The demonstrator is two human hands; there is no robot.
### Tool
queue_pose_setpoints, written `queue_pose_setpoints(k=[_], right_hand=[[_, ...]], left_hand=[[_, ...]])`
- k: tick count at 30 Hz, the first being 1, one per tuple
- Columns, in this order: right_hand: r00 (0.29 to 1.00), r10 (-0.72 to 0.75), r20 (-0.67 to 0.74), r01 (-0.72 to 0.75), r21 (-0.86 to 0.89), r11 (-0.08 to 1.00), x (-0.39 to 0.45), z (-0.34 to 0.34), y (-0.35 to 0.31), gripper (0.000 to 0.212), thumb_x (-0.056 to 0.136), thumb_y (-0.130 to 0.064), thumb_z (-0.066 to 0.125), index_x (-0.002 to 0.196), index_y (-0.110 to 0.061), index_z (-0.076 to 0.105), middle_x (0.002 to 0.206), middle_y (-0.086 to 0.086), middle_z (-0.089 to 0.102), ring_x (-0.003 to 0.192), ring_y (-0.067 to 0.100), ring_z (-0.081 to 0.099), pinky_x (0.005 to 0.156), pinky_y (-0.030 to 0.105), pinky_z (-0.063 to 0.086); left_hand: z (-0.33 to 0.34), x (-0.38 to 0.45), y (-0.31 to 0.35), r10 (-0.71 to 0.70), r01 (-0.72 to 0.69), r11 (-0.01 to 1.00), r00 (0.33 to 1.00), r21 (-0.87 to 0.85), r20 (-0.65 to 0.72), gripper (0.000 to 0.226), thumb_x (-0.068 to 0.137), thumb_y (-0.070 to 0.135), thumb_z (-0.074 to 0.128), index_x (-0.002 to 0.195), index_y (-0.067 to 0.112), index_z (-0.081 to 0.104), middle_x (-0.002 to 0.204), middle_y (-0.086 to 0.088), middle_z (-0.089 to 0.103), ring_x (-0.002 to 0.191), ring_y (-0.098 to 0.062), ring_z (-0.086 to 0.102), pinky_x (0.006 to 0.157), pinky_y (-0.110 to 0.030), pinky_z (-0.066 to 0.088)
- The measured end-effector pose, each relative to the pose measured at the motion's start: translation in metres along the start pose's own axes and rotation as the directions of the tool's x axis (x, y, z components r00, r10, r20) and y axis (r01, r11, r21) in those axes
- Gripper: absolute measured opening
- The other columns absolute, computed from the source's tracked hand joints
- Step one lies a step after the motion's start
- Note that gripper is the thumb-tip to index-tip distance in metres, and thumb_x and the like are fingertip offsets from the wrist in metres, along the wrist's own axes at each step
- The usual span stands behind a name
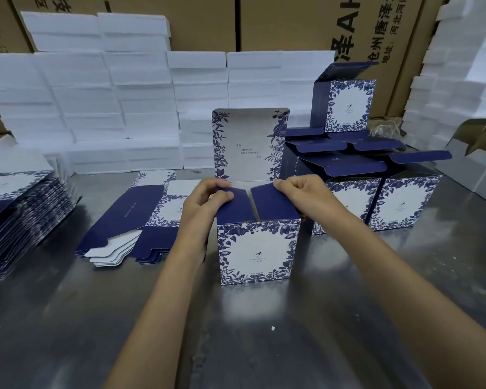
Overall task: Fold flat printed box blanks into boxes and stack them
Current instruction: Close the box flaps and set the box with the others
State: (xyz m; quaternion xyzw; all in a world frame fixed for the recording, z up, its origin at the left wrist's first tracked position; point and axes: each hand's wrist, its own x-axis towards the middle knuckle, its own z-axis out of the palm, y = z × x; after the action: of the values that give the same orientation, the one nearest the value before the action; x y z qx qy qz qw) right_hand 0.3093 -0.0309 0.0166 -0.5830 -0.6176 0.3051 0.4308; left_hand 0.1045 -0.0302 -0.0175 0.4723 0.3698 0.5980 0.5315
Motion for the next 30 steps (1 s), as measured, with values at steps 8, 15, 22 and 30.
queue_pose_setpoints(k=[8,15,22,30], right_hand=[[0.998,-0.009,-0.054,0.027,0.354,0.935,-0.006,-0.002,0.002,0.032,0.099,-0.008,0.052,0.112,-0.033,0.067,0.112,-0.011,0.069,0.1,0.005,0.065,0.072,0.016,0.048],[0.998,0.03,-0.052,-0.009,0.362,0.932,-0.01,0.001,0.007,0.016,0.095,-0.021,0.062,0.082,-0.023,0.071,0.079,-0.02,0.07,0.072,-0.008,0.062,0.063,0.011,0.043],[1.0,0.011,0.013,-0.014,0.324,0.946,-0.007,0.004,-0.001,0.027,0.097,-0.003,0.053,0.105,-0.026,0.063,0.113,-0.003,0.072,0.09,0.007,0.061,0.078,0.02,0.043],[0.989,0.124,0.075,-0.129,0.059,0.99,0.006,0.022,-0.032,0.015,0.09,-0.026,0.064,0.086,-0.013,0.071,0.079,0.004,0.055,0.073,0.015,0.05,0.064,0.026,0.038]], left_hand=[[0.004,0.0,0.002,0.06,-0.061,0.998,0.995,-0.007,-0.082,0.03,0.078,0.023,0.069,0.101,0.041,0.071,0.12,0.003,0.07,0.111,-0.019,0.068,0.093,-0.038,0.055],[-0.003,0.001,0.002,0.031,-0.033,0.999,0.993,-0.01,-0.11,0.012,0.076,0.032,0.063,0.076,0.026,0.073,0.094,0.005,0.074,0.086,-0.014,0.067,0.083,-0.034,0.047],[-0.003,0.001,0.02,-0.012,0.011,0.967,1.0,0.256,0.002,0.025,0.09,0.011,0.055,0.086,0.032,0.068,0.079,0.015,0.068,0.073,-0.002,0.063,0.061,-0.021,0.048],[0.044,0.017,0.039,-0.099,0.078,0.721,0.995,0.689,-0.008,0.027,0.092,0.025,0.056,0.065,0.02,0.055,0.064,0.003,0.054,0.058,-0.015,0.046,0.051,-0.023,0.033]])
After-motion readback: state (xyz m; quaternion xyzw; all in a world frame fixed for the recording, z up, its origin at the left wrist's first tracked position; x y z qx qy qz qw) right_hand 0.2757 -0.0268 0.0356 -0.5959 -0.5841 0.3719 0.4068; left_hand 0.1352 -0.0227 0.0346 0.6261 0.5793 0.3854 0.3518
